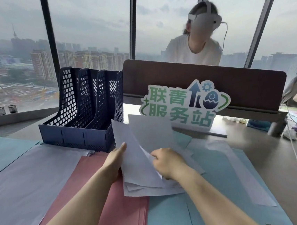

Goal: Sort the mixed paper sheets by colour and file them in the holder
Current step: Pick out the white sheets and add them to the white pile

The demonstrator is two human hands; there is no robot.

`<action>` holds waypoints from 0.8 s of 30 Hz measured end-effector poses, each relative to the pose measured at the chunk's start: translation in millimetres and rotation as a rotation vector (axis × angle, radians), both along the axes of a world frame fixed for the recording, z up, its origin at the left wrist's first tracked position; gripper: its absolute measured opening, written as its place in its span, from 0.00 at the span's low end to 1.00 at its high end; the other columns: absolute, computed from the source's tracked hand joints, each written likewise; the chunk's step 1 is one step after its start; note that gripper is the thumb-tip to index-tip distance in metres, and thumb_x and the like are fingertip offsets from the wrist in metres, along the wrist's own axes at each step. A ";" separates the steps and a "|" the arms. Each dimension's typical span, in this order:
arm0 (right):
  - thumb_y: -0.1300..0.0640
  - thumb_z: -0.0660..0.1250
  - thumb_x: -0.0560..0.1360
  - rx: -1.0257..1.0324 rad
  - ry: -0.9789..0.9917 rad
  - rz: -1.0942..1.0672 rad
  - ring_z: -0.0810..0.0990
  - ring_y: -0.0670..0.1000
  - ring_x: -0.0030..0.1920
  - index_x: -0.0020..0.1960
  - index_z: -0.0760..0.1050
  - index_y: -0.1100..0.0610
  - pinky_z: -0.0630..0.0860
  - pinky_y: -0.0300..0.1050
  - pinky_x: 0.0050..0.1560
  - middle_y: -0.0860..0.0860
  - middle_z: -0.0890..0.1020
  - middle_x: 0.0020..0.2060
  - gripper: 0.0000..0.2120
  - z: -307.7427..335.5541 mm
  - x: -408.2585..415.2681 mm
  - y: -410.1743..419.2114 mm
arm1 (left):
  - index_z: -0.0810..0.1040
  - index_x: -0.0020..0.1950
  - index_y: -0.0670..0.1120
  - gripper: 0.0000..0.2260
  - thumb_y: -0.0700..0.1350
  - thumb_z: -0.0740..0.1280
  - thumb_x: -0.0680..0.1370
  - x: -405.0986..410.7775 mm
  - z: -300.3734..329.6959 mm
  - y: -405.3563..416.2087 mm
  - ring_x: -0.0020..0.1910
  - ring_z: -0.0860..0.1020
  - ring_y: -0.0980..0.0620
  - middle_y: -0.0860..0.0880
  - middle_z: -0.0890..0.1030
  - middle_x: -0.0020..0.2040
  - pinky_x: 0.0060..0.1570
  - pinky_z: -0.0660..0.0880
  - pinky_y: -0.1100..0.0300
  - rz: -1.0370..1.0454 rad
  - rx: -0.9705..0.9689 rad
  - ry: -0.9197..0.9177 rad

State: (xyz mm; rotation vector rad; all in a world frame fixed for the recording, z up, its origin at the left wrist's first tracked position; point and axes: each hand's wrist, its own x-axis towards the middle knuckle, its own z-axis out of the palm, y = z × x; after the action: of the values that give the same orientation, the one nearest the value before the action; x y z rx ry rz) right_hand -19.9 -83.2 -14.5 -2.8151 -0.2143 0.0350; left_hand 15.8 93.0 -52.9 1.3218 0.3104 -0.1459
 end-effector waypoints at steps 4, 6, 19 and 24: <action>0.59 0.56 0.74 0.167 0.124 0.091 0.81 0.60 0.35 0.32 0.67 0.57 0.75 0.46 0.35 0.52 0.75 0.28 0.12 -3.2 -10.1 29.7 | 0.77 0.64 0.46 0.27 0.61 0.72 0.71 -2.7 1.0 1.3 0.55 0.82 0.40 0.41 0.83 0.57 0.58 0.77 0.44 -0.128 -0.045 0.030; 0.51 0.59 0.78 0.372 0.256 0.125 0.80 0.56 0.32 0.38 0.75 0.58 0.75 0.46 0.34 0.54 0.78 0.30 0.15 -5.0 -12.8 31.3 | 0.77 0.62 0.39 0.15 0.40 0.69 0.76 -5.3 6.0 -0.3 0.46 0.83 0.39 0.37 0.83 0.51 0.45 0.81 0.50 -0.132 -0.012 -0.029; 0.44 0.73 0.68 0.159 0.147 -0.597 0.79 0.57 0.57 0.58 0.75 0.57 0.73 0.44 0.49 0.54 0.80 0.58 0.25 -25.5 60.1 -115.8 | 0.75 0.52 0.41 0.13 0.27 0.61 0.74 -4.3 3.1 -2.1 0.46 0.81 0.35 0.36 0.82 0.48 0.49 0.80 0.40 0.006 0.073 -0.019; 0.59 0.73 0.69 0.129 0.186 -0.520 0.82 0.55 0.49 0.41 0.74 0.57 0.71 0.39 0.41 0.56 0.82 0.47 0.07 -19.1 73.4 -104.8 | 0.75 0.51 0.42 0.13 0.27 0.62 0.74 -2.2 2.8 -1.8 0.51 0.81 0.33 0.34 0.81 0.52 0.52 0.79 0.39 0.006 0.091 0.003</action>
State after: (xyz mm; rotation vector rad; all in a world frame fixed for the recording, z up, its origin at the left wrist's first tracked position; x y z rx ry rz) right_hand 53.4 -188.1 -33.5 -2.6298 0.5368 0.1570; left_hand 13.7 91.1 -50.1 1.4103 0.3267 -0.1301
